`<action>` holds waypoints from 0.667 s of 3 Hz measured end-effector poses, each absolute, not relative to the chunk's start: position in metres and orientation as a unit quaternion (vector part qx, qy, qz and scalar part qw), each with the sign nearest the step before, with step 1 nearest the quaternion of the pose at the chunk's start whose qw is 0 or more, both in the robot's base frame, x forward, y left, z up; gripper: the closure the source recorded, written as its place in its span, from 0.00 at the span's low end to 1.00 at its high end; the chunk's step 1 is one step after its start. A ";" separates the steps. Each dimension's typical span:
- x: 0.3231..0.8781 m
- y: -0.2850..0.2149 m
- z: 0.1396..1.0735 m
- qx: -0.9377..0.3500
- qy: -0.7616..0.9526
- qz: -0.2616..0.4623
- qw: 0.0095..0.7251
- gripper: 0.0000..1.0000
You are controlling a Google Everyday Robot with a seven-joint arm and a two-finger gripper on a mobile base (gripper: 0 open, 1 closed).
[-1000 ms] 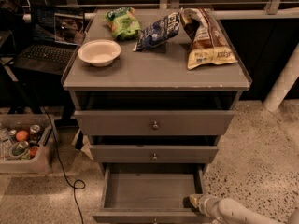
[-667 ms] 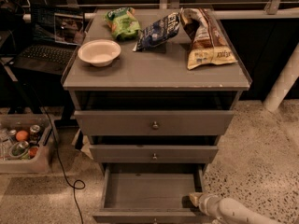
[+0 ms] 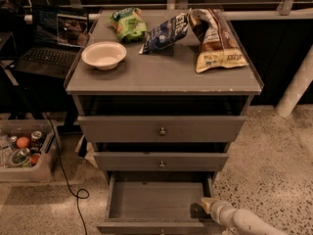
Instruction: Open bottom drawer
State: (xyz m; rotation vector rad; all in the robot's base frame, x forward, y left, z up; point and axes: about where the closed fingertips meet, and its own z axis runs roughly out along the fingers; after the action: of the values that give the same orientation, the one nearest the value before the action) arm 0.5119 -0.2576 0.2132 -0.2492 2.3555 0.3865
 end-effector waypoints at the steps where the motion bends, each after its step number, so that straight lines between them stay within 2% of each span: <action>1: 0.512 -0.258 0.213 -0.097 0.915 0.150 0.362 0.78; 2: 0.512 -0.258 0.213 -0.097 0.915 0.150 0.362 0.55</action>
Offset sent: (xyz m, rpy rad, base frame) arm 0.0000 0.0000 0.0000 0.0000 0.0000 0.0000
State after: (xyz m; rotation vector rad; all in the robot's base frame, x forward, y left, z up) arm 0.5119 -0.2576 0.2132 -0.2492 2.3555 0.3865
